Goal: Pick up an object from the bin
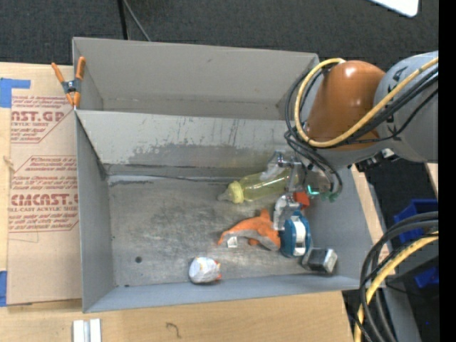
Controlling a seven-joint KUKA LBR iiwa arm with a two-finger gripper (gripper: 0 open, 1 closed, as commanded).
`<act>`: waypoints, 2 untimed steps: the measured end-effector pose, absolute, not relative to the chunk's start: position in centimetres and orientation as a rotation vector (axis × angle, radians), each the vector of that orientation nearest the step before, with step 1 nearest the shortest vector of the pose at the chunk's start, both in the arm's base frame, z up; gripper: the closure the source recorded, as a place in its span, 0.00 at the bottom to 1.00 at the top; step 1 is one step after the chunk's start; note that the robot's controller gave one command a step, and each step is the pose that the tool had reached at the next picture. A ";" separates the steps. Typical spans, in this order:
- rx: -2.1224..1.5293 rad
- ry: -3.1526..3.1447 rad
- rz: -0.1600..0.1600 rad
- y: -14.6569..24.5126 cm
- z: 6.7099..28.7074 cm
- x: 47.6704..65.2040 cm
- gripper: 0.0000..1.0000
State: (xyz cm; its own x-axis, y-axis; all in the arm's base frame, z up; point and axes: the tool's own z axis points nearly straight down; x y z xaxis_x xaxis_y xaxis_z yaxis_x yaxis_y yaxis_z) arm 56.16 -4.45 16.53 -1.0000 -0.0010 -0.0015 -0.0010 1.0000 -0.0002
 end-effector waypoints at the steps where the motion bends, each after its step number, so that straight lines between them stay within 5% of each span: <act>1: -0.067 3.131 -0.003 -3.5 12.6 55.0 0.00; 2: -0.347 3.073 -0.006 -0.6 8.2 53.5 1.00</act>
Offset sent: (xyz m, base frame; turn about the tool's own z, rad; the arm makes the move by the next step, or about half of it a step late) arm -0.0404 0.0381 -0.0953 -0.2263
